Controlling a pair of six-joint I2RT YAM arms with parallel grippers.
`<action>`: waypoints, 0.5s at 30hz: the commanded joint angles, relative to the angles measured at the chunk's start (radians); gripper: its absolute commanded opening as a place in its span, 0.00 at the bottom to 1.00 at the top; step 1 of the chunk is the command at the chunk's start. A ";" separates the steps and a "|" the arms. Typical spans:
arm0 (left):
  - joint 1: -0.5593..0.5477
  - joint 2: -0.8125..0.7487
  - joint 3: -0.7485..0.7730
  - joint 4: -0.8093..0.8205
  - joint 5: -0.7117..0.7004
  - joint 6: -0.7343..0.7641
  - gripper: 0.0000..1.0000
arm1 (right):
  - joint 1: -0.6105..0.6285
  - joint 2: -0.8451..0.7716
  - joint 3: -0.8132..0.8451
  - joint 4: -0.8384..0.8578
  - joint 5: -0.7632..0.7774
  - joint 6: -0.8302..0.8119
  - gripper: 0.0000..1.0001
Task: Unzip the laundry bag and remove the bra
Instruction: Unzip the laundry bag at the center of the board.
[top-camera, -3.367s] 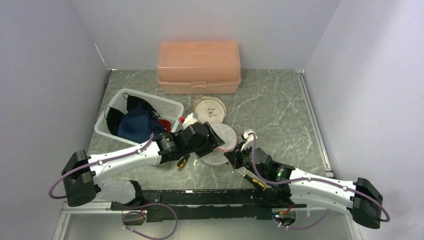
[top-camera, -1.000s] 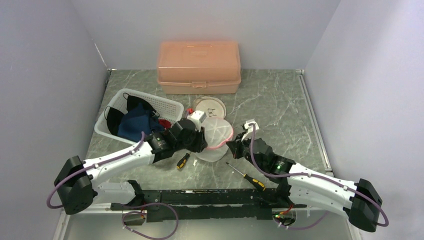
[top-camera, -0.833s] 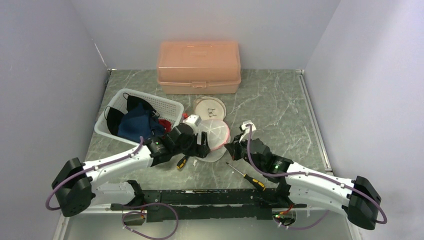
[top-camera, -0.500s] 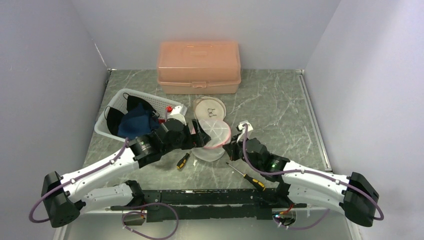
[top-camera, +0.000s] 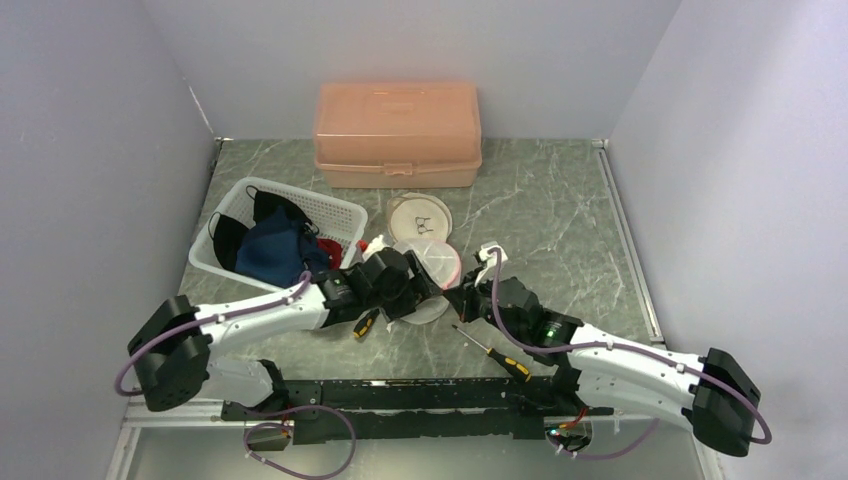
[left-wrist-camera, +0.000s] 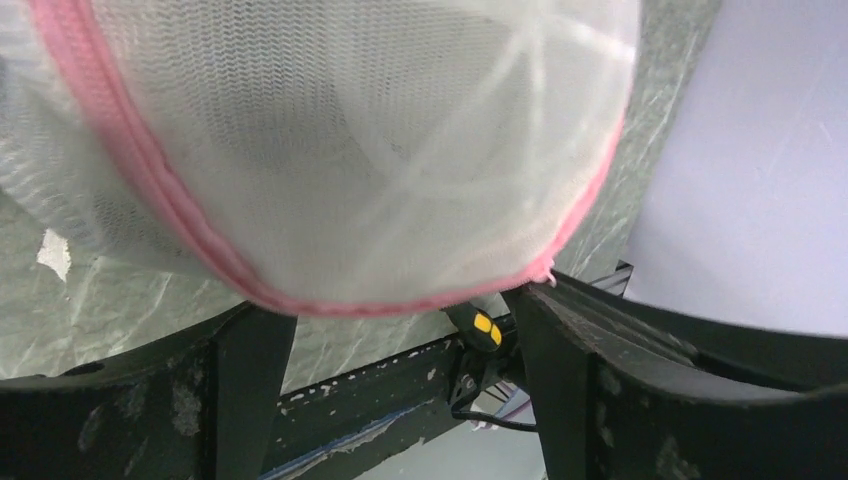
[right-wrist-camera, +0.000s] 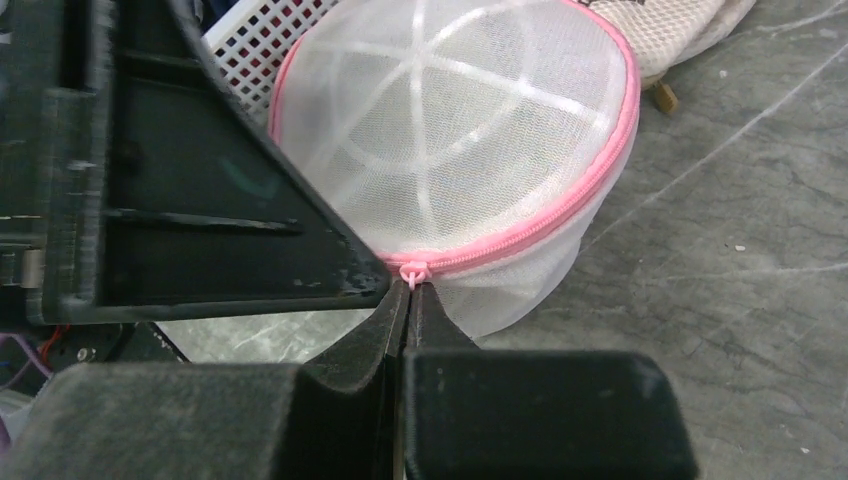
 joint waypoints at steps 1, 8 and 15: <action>-0.007 0.047 0.045 0.062 0.004 -0.068 0.83 | 0.013 -0.039 -0.009 0.014 -0.022 -0.019 0.00; -0.007 0.063 0.031 0.057 -0.044 -0.111 0.72 | 0.027 -0.066 -0.020 0.000 -0.042 -0.026 0.00; -0.027 0.023 0.034 0.043 -0.088 -0.101 0.76 | 0.036 -0.080 -0.031 -0.004 -0.047 -0.027 0.00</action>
